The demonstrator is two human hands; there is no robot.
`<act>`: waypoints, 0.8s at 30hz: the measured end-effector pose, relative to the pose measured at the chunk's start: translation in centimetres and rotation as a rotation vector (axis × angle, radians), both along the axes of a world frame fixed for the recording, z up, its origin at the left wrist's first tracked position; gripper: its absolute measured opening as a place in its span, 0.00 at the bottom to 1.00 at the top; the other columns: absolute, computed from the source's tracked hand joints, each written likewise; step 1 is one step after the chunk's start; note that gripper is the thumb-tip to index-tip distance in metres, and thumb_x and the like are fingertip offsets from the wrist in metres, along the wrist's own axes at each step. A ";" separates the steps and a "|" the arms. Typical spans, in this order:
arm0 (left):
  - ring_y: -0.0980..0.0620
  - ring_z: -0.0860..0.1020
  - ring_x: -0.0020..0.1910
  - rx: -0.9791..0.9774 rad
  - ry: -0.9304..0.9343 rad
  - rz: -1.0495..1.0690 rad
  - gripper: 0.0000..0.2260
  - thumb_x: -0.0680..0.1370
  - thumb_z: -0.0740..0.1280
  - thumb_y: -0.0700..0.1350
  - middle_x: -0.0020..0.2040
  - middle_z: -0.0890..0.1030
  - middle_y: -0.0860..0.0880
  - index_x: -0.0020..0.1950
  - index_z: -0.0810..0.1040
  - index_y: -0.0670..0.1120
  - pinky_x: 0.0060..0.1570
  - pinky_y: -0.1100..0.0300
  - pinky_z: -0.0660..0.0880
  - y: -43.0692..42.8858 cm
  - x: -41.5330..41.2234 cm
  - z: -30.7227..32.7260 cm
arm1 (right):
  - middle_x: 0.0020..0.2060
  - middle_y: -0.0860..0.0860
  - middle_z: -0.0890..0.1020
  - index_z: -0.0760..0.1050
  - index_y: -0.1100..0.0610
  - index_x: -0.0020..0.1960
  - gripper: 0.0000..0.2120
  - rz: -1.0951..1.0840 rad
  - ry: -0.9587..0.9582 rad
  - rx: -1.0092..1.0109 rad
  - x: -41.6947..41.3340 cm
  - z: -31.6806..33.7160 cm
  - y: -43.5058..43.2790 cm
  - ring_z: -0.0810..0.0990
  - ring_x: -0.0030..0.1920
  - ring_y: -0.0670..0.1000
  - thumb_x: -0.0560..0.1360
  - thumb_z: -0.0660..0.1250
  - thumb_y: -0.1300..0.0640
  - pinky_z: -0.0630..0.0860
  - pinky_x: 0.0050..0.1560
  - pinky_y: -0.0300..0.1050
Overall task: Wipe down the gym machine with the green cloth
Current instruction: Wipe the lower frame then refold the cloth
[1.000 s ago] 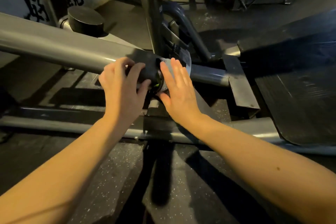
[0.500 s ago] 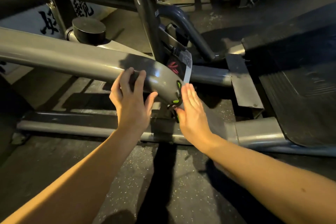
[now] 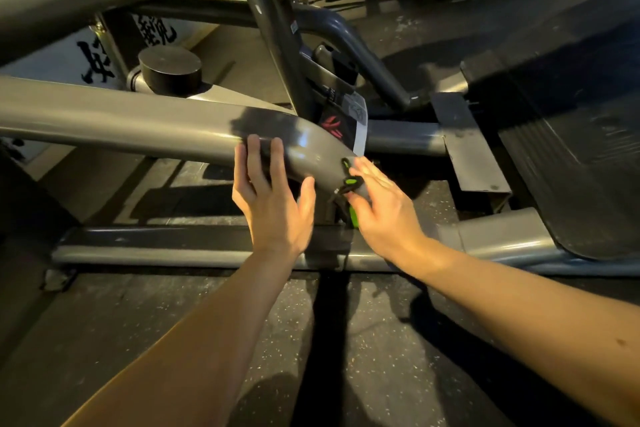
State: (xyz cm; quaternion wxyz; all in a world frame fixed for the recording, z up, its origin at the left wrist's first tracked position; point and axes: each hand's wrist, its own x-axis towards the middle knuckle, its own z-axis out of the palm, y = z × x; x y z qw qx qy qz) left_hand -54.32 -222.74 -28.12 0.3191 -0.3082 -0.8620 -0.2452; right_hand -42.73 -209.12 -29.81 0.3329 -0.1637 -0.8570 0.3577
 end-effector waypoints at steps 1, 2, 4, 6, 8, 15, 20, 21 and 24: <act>0.39 0.51 0.81 -0.006 0.012 0.001 0.34 0.79 0.68 0.55 0.82 0.54 0.40 0.81 0.60 0.46 0.77 0.44 0.55 -0.1 -0.2 -0.1 | 0.76 0.51 0.70 0.70 0.58 0.77 0.25 0.030 0.029 0.018 -0.6 0.7 -0.4 0.63 0.78 0.45 0.80 0.65 0.57 0.52 0.76 0.32; 0.39 0.51 0.81 -0.009 0.025 -0.002 0.34 0.79 0.68 0.55 0.82 0.54 0.40 0.81 0.59 0.46 0.77 0.45 0.54 -0.1 -0.3 -0.3 | 0.75 0.50 0.70 0.70 0.59 0.76 0.25 0.051 0.040 0.033 -0.7 0.9 -0.6 0.63 0.78 0.45 0.80 0.65 0.58 0.52 0.77 0.32; 0.39 0.52 0.81 -0.008 0.054 -0.011 0.35 0.79 0.68 0.55 0.82 0.54 0.40 0.81 0.59 0.47 0.77 0.47 0.52 -0.1 -0.6 -0.5 | 0.75 0.50 0.70 0.70 0.59 0.76 0.25 0.068 0.035 0.057 0.0 -0.4 0.0 0.64 0.77 0.45 0.79 0.65 0.60 0.55 0.78 0.35; 0.39 0.52 0.81 0.000 0.066 -0.020 0.35 0.78 0.69 0.55 0.82 0.54 0.40 0.81 0.58 0.47 0.77 0.49 0.51 0.0 -0.7 -0.6 | 0.75 0.50 0.71 0.70 0.57 0.76 0.25 0.024 -0.034 0.024 1.5 -2.5 1.3 0.64 0.77 0.44 0.80 0.65 0.60 0.59 0.79 0.41; 0.39 0.52 0.81 0.009 0.057 -0.021 0.35 0.78 0.69 0.54 0.82 0.54 0.40 0.81 0.58 0.47 0.76 0.49 0.52 0.1 -0.5 -0.6 | 0.76 0.48 0.70 0.69 0.54 0.77 0.24 -0.058 -0.145 -0.060 2.8 -3.9 2.1 0.64 0.77 0.44 0.82 0.64 0.57 0.61 0.79 0.49; 0.38 0.52 0.81 0.044 0.077 -0.029 0.34 0.78 0.68 0.53 0.81 0.56 0.38 0.81 0.59 0.46 0.77 0.43 0.57 0.2 -0.9 -1.0 | 0.79 0.48 0.64 0.64 0.55 0.80 0.27 0.060 0.002 -0.079 -1.4 0.6 -0.2 0.56 0.80 0.43 0.82 0.65 0.56 0.53 0.80 0.41; 0.37 0.50 0.81 0.049 0.062 -0.059 0.34 0.79 0.66 0.54 0.82 0.55 0.38 0.81 0.58 0.46 0.77 0.41 0.58 0.4 -0.9 -1.2 | 0.83 0.54 0.52 0.51 0.54 0.83 0.35 0.138 -0.046 0.122 -2.7 -1.6 1.5 0.46 0.82 0.48 0.80 0.60 0.51 0.48 0.82 0.49; 0.37 0.50 0.81 0.056 0.056 -0.058 0.34 0.79 0.67 0.53 0.82 0.55 0.38 0.81 0.58 0.46 0.77 0.41 0.58 0.5 -0.9 -1.2 | 0.83 0.55 0.52 0.51 0.55 0.83 0.35 0.118 -0.038 0.117 -2.5 -2.6 1.8 0.46 0.82 0.49 0.81 0.59 0.50 0.50 0.82 0.51; 0.36 0.51 0.81 0.075 0.057 -0.044 0.33 0.79 0.67 0.52 0.82 0.56 0.37 0.81 0.60 0.45 0.77 0.42 0.58 0.6 -0.5 -1.2 | 0.82 0.54 0.56 0.54 0.57 0.82 0.31 0.068 -0.004 0.013 -1.8 -5.3 2.6 0.50 0.82 0.50 0.83 0.59 0.49 0.53 0.81 0.52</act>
